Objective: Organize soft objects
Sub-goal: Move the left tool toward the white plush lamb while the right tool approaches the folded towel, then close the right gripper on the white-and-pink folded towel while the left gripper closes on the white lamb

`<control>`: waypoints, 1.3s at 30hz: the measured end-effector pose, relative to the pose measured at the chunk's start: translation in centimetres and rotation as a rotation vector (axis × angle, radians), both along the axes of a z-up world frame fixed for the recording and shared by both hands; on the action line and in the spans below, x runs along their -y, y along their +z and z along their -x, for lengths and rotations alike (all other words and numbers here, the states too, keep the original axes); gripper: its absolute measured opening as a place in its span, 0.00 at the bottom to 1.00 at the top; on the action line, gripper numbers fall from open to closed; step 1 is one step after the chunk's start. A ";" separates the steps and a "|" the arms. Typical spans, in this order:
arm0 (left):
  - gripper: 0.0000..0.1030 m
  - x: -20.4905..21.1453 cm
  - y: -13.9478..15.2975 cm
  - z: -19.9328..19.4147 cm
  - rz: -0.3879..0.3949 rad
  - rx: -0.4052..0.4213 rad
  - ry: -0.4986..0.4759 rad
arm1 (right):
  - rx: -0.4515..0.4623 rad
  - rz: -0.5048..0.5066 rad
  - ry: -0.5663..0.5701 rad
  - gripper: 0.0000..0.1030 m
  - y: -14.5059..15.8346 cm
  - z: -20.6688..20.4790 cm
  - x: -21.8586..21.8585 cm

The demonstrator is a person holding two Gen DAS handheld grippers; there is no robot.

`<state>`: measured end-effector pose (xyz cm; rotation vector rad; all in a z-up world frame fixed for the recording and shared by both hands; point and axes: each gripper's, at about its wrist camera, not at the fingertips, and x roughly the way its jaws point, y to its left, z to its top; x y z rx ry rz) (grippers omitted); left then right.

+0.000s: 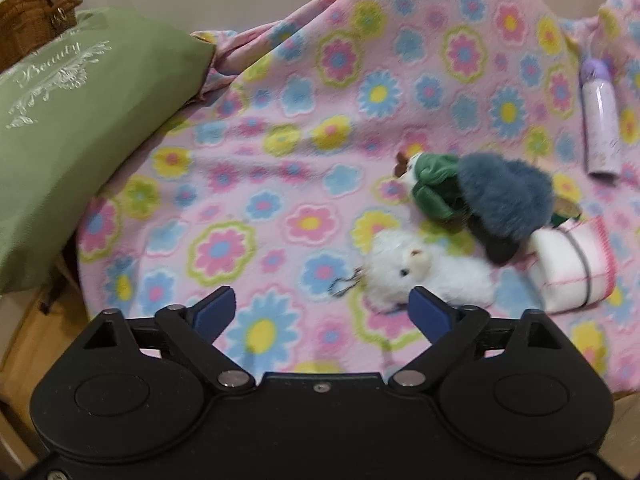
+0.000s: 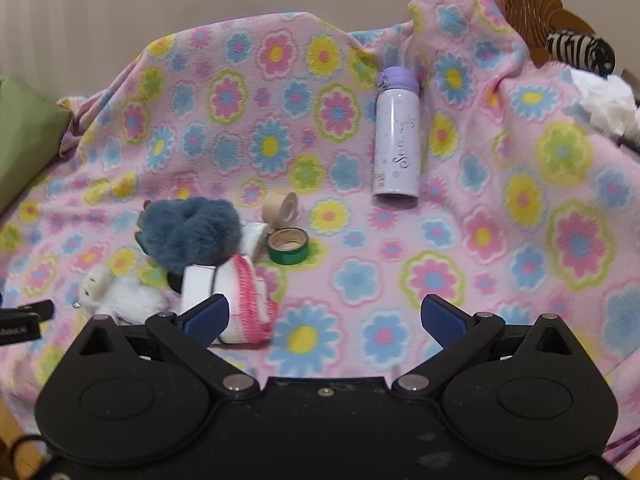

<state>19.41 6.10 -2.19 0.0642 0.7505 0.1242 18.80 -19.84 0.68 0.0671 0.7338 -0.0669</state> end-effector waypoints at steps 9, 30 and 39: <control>0.92 -0.7 -0.7 -1.0 0.063 -0.039 0.007 | -0.079 -0.033 0.082 0.99 -1.7 -2.1 -2.4; 0.92 -1.1 -1.7 -2.3 0.064 -0.099 -0.062 | -0.245 -0.051 0.111 0.89 -7.1 -8.3 -5.8; 0.92 1.2 -1.8 -3.1 0.042 -0.108 -0.181 | -0.240 -0.071 0.108 0.77 -6.9 -8.2 -5.1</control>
